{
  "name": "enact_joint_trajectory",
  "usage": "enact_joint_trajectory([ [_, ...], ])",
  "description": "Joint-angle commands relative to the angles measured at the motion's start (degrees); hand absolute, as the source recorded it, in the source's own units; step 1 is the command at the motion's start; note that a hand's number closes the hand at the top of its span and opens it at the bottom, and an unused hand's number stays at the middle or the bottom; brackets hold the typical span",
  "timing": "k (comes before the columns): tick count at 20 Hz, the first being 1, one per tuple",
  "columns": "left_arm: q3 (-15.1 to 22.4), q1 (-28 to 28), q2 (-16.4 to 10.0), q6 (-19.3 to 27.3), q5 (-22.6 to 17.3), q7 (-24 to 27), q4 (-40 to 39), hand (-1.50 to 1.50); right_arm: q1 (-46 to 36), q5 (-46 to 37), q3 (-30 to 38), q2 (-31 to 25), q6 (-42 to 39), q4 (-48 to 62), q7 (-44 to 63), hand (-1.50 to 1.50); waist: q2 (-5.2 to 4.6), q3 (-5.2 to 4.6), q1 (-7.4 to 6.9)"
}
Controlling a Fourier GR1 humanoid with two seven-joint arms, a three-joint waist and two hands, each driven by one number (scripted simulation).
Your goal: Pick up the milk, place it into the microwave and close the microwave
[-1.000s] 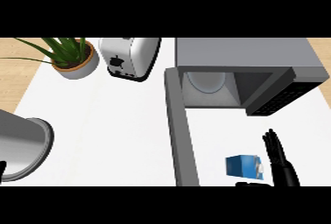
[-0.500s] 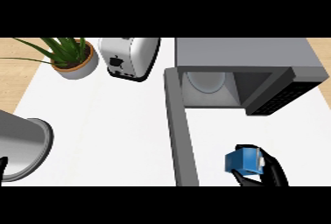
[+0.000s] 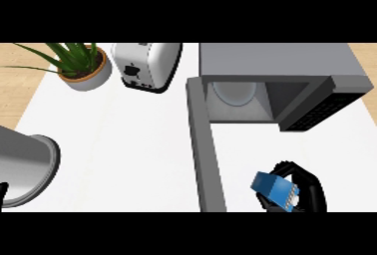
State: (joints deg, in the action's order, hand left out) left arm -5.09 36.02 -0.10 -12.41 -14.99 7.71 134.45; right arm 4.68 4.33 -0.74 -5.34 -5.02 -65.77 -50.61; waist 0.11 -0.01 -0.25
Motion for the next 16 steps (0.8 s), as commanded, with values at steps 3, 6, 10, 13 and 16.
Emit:
enact_joint_trajectory([
  [3, -0.4, 1.4, 0.1, -2.2, -0.9, -1.1, 1.5, -1.50, -11.5, 3.4, 6.1, -4.6, -3.6, 7.1, 2.0, 1.50, -0.12, 0.04, -0.40],
  [6, 3.1, -0.4, 0.1, 0.2, 1.9, 1.4, -1.9, -1.50, -17.4, 3.9, 7.7, -6.2, -6.1, 13.7, 0.6, 1.50, -0.17, 0.05, -0.47],
  [10, 1.8, 4.2, 0.1, -1.2, -0.3, 2.6, 0.5, -1.50, -13.1, 6.3, 5.9, -6.5, -10.7, 4.5, 6.0, 1.50, 0.01, 0.00, -0.21],
  [13, -0.5, 3.2, 0.1, -2.0, -3.5, -0.3, 1.5, -1.50, -14.3, 7.6, 5.7, -6.3, -10.5, 0.4, 11.6, 1.50, 0.02, -0.01, -0.11],
  [16, -2.6, 2.3, 0.1, -2.6, -4.2, -1.3, 1.2, -1.50, -12.9, 5.7, 3.7, -5.6, -6.2, -8.8, 16.6, 1.50, 0.07, -0.03, 0.06],
])
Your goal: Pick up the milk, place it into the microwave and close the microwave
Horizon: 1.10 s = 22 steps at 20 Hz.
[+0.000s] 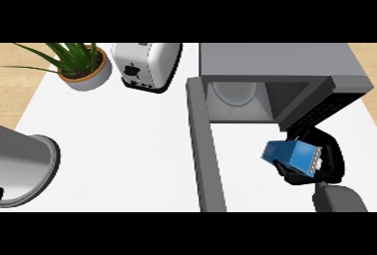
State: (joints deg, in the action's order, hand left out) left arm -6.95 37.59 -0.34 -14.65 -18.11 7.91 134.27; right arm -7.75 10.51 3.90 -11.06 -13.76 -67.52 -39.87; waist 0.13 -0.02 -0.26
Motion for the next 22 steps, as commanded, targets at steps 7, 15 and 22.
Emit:
enact_joint_trajectory([
  [7, -3.7, 0.6, -0.2, -3.0, -3.4, 1.1, -2.1, -1.50, -3.6, -7.6, -4.4, 2.5, 10.5, -11.7, 13.0, 1.50, -0.01, -0.01, -0.19],
  [15, -4.7, -7.0, -1.0, -0.1, -2.2, -3.3, -4.3, -1.50, -22.6, -11.3, -0.8, 3.6, 15.4, 8.2, 15.2, 1.50, -0.41, 0.04, -0.45],
  [22, -4.6, -2.9, -0.2, -3.3, -2.6, -1.4, -2.8, -1.50, -30.3, -13.6, -0.5, 6.2, 19.3, 18.7, 11.8, 1.50, -0.90, 0.07, -2.46],
])
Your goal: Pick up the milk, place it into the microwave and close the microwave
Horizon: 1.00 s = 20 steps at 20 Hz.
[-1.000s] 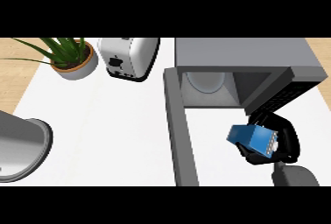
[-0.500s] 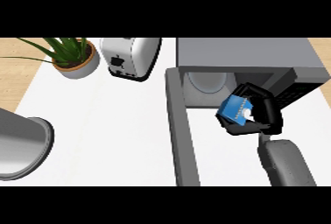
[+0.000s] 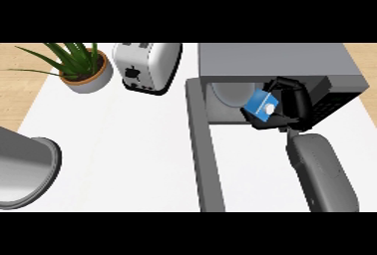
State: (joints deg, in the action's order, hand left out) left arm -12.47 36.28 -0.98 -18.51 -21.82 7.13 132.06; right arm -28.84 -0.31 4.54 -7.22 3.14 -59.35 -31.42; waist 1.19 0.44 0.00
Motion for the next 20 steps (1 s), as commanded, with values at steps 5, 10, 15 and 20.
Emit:
enact_joint_trajectory([
  [5, -0.4, -3.5, -0.9, -0.8, -0.2, 0.6, -2.7, -1.50, -13.7, -2.7, 0.2, -0.9, 2.3, 11.2, 6.5, 1.50, -2.31, -0.48, -4.47],
  [10, 0.5, -5.9, -1.4, -0.4, -0.1, -0.7, -3.7, -1.50, -12.4, -4.5, 0.2, 0.0, 6.3, 13.0, 1.5, 1.50, -2.79, -0.43, -5.09],
  [15, 1.0, -7.1, -1.8, -1.6, 0.3, 0.1, -4.5, -1.50, -11.4, -7.6, -0.4, -1.8, 10.2, 12.2, -1.4, 1.50, -3.24, -0.56, -6.96],
  [20, 2.3, -7.4, -2.7, -2.4, 0.1, -1.4, -3.9, -1.50, -9.6, -8.1, 0.4, -2.8, 13.0, 11.5, -2.0, 1.50, -3.61, -0.56, -8.85],
])
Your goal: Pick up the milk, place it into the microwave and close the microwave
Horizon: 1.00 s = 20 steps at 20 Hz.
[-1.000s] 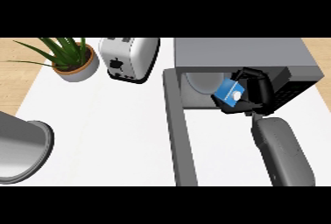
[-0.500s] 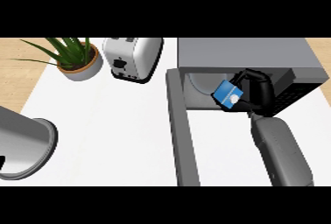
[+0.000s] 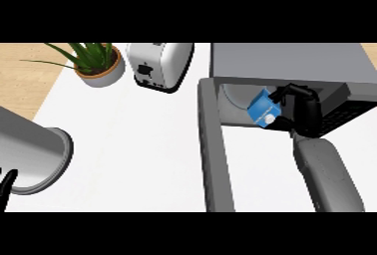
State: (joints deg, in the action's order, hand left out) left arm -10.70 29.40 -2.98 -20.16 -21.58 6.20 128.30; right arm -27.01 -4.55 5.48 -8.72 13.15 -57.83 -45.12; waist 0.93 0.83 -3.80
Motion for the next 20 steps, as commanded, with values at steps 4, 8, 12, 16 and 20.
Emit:
enact_joint_trajectory([
  [4, -0.4, -1.8, -1.3, -0.4, 0.4, -0.3, -0.3, -1.50, -9.1, -2.2, 2.6, -0.2, 7.5, 8.9, 10.2, 1.50, -3.83, -0.90, -6.07],
  [8, 0.5, -2.6, -1.2, 0.2, 2.3, -0.8, -0.3, -1.50, -8.0, -2.5, 4.4, 1.2, 13.6, 7.5, 8.7, 1.50, -4.11, -0.86, -6.52],
  [12, 0.6, -3.7, -1.9, -0.2, 3.7, -0.4, -1.1, -1.50, -5.3, -8.7, 3.3, -0.7, 20.1, 6.8, 5.1, -1.50, -4.67, -1.18, -7.31],
  [16, 0.7, -5.0, -2.4, 0.5, 4.5, -1.5, -1.1, -1.50, -4.3, -10.8, 3.8, -0.2, 22.3, 6.5, 3.8, -1.50, -5.02, -0.97, -7.99],
  [20, 1.9, -6.3, -2.1, 0.5, 5.1, -1.6, -1.7, -1.50, -3.4, -11.3, 4.8, -0.1, 22.8, 5.4, 3.4, -1.50, -5.37, -0.99, -8.50],
])
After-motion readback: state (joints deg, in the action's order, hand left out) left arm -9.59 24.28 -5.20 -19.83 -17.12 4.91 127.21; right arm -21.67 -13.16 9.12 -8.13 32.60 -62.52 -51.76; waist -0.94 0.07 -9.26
